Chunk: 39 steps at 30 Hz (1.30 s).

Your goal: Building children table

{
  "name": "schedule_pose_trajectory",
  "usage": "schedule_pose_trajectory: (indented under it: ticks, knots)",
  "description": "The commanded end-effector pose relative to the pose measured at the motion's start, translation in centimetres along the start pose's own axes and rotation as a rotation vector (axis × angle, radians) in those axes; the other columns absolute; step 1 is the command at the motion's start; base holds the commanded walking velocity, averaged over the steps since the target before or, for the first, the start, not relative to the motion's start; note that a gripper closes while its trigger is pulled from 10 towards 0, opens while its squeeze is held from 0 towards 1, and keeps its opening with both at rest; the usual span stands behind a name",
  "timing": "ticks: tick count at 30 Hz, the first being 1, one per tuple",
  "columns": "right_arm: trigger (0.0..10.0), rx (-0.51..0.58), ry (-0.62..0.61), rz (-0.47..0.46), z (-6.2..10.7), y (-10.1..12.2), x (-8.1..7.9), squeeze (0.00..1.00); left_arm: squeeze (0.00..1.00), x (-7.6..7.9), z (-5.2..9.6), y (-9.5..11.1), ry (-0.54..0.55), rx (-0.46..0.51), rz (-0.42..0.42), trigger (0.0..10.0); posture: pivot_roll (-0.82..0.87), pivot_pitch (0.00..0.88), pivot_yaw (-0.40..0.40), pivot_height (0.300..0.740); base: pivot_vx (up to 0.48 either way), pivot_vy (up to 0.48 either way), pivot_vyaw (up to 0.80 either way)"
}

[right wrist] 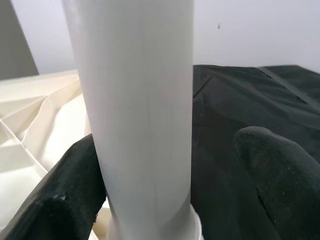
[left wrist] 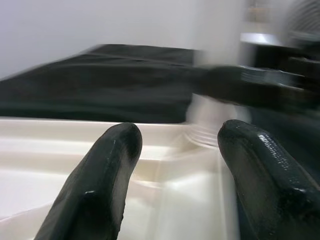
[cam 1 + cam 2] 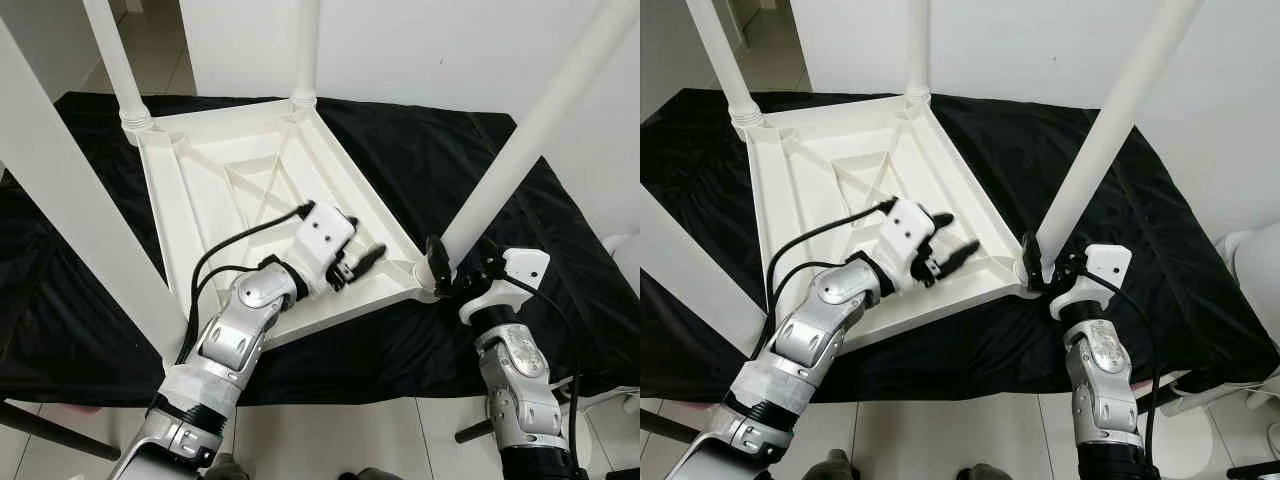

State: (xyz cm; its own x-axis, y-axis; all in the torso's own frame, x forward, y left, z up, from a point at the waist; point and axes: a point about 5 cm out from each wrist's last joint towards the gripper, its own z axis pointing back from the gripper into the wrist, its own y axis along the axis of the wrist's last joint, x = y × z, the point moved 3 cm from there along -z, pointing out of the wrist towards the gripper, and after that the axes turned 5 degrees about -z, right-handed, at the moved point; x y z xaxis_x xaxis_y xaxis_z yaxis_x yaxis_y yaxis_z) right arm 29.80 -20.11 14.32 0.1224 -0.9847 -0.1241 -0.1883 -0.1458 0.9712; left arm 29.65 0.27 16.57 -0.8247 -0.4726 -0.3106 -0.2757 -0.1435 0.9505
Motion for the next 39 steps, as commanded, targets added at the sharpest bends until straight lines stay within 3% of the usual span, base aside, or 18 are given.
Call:
schedule_pose_trajectory:
  ticks: [1, 4, 7, 13, 20, 21, 24, 25, 38, 39]
  knots:
    - [10.0, -0.058, -0.035, 0.018, 0.8, -1.0, 1.5, 0.0, 0.0, 0.6, 0.3, -0.3, -0.035, -0.022, -0.005, 10.0, 0.02, 0.03, -0.037, 0.74, 0.0, 0.0, 0.0]
    - [10.0, -0.097, 0.028, 0.098, 0.1, -0.9, 2.9, 0.0, 0.0, 0.8, 0.5, -0.5, -0.052, -0.071, 0.021, 10.0, 0.02, 0.023, -0.041, 0.74, 0.0, 0.0, 0.0]
    - [10.0, -0.118, 0.062, 0.119, -0.4, -0.8, 3.4, 0.0, 0.0, 0.4, 0.5, -0.5, -0.048, -0.082, 0.072, 10.0, 0.03, 0.011, -0.046, 0.74, 0.0, 0.0, 0.0]
    - [10.0, -0.195, 0.234, 0.146, -1.4, -1.3, 2.6, 0.0, 0.0, 0.1, 0.5, -0.4, -0.033, -0.07, 0.063, 10.0, 0.04, 0.001, -0.05, 0.74, 0.0, 0.0, 0.0]
    - [10.0, -0.254, 0.331, 0.169, -2.3, -2.0, 2.3, 0.0, 0.0, 0.2, 0.5, -0.2, -0.038, -0.062, 0.054, 10.0, 0.06, 0.0, -0.061, 0.74, 0.0, 0.0, 0.0]
    - [3.9, -0.269, 0.352, 0.175, -2.6, -2.2, 2.2, 0.0, 0.0, 0.2, 0.5, 0.0, -0.036, -0.057, 0.053, 10.0, 0.06, 0.0, -0.065, 0.74, 0.0, 0.0, 0.0]
    - [3.9, -0.286, 0.369, 0.174, -2.7, -2.4, 2.2, 0.0, 0.0, 0.2, 0.4, 0.1, -0.029, -0.056, 0.045, 10.0, 0.06, 0.0, -0.066, 0.74, 0.0, 0.0, 0.0]
    - [0.0, -0.297, 0.385, 0.172, -2.8, -2.7, 2.2, 0.0, 0.0, 0.2, 0.3, 0.3, -0.018, -0.053, 0.039, 10.0, 0.06, 0.0, -0.071, 0.74, 0.0, 0.0, 0.0]
    - [0.0, -0.306, 0.413, 0.183, -3.4, -3.0, 2.3, 0.0, 0.0, 0.0, -0.3, 0.8, 0.011, -0.035, 0.039, 10.0, 0.06, 0.001, -0.076, 0.74, 0.0, 0.0, 0.0]
    - [10.0, -0.307, 0.401, 0.181, -3.4, -3.1, 2.4, 0.0, 0.0, 0.0, -0.3, 0.9, 0.011, -0.032, 0.039, 10.0, 0.06, 0.007, -0.081, 0.74, 0.0, 0.0, 0.0]
